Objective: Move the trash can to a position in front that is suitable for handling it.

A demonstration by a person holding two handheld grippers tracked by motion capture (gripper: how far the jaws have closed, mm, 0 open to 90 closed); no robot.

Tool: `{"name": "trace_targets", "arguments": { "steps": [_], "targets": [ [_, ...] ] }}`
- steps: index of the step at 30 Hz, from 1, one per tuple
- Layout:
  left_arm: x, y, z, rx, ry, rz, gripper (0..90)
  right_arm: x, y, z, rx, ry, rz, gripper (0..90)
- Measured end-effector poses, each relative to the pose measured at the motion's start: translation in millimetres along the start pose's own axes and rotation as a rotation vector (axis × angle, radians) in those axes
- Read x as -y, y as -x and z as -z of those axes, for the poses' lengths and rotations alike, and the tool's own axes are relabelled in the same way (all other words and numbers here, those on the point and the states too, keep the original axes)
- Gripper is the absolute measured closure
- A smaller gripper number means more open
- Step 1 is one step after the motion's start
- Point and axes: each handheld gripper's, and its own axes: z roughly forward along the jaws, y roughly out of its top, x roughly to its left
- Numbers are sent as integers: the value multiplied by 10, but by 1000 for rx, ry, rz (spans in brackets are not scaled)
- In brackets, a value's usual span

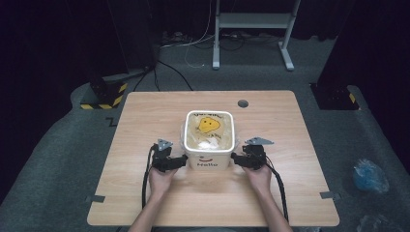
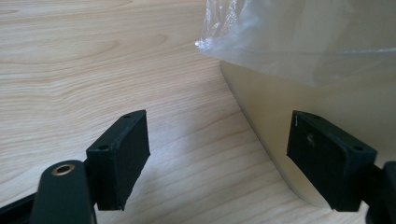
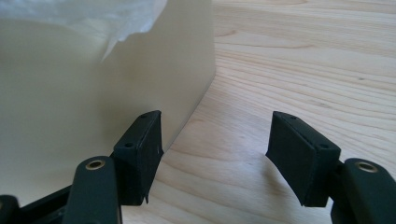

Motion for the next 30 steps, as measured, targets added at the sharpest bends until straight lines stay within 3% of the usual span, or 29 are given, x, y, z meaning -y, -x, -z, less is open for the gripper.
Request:
{"name": "trace_targets", "arguments": {
  "steps": [9, 18, 20, 27, 30],
  "targets": [
    [22, -102, 89, -26, -13, 1, 215, -14, -114, -58, -18, -6, 7, 351],
    [82, -187, 138, -27, 2, 56, 225, -32, -196, -123, -32, -3, 7, 348],
    [85, -209, 156, -39, -2, 51, 228, -42, -223, -141, -35, -7, 11, 343],
    [135, -266, 183, -26, -5, 75, 207, -36, -217, -150, -36, -36, 29, 283],
    [157, -316, 199, -46, -8, 75, 205, 2, -156, -96, -1, -39, 55, 281]
  ]
}}
